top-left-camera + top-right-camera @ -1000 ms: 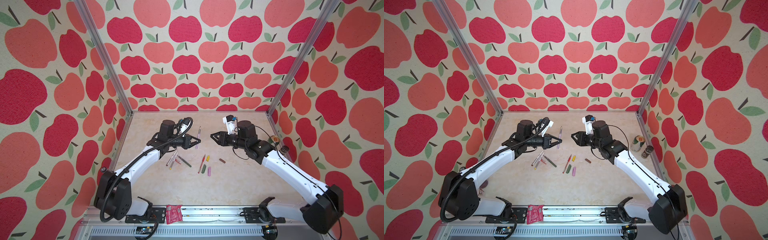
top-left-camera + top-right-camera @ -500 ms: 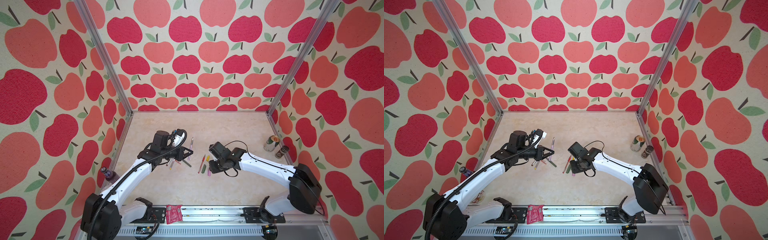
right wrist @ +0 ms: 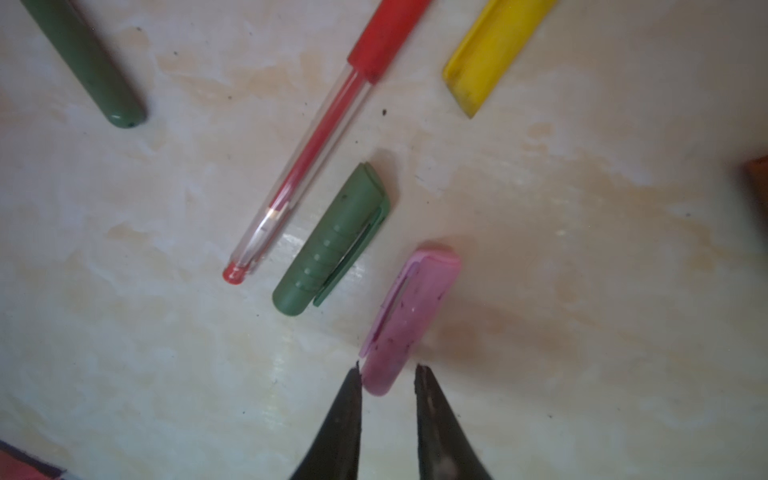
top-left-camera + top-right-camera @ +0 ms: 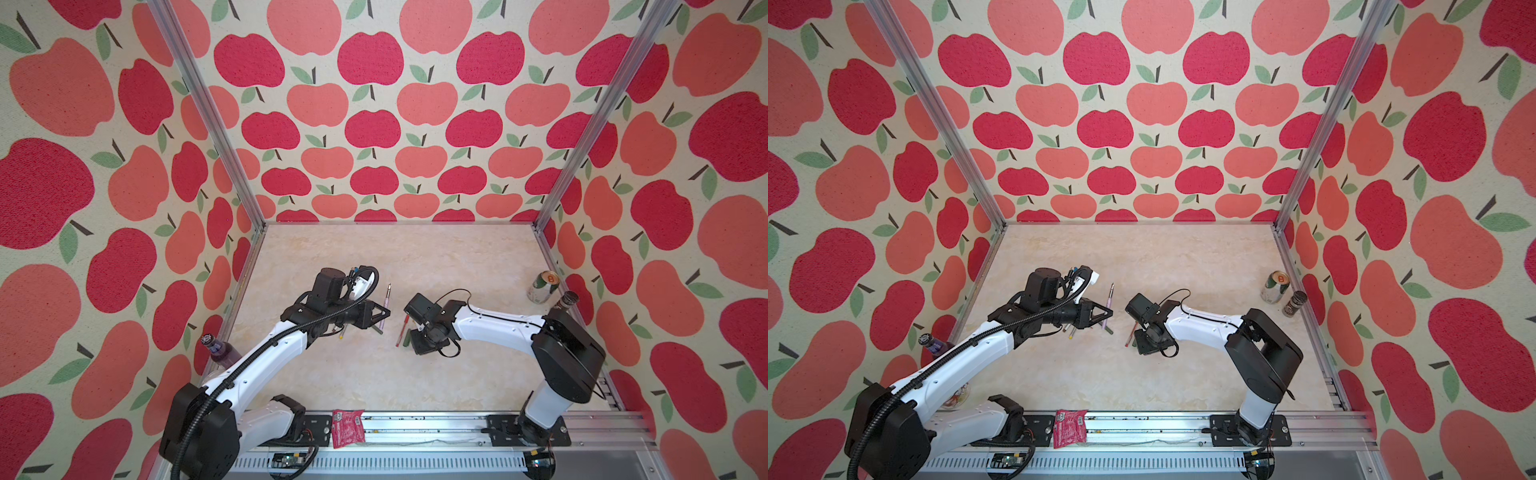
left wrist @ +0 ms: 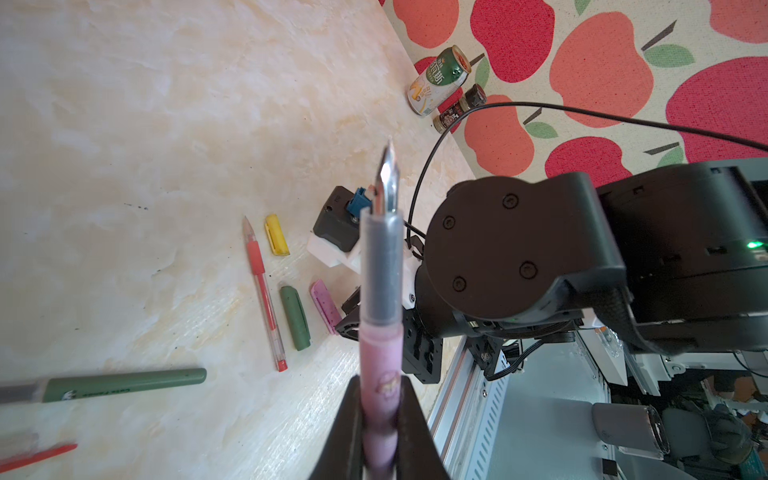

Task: Insert the pens into the pen caps
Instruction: 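Lower the right gripper onto the pink cap and grasp it, then lift the pink cap with the right gripper toward the held pen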

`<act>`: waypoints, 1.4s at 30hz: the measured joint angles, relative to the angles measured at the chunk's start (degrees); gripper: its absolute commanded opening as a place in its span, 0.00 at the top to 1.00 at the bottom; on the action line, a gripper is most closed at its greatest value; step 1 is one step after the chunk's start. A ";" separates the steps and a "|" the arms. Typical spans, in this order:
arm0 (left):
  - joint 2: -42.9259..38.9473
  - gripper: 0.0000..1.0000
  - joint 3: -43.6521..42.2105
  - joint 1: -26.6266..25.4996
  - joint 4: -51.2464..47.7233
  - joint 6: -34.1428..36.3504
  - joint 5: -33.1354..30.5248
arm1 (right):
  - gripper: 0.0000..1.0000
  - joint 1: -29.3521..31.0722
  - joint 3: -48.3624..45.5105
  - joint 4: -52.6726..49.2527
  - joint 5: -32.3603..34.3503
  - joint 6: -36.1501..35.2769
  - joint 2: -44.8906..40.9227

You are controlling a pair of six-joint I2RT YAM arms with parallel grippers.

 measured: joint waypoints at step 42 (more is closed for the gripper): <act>1.31 0.97 0.15 -1.90 1.05 -0.85 -0.33 | 0.94 -3.17 1.01 5.90 -1.79 -3.08 2.67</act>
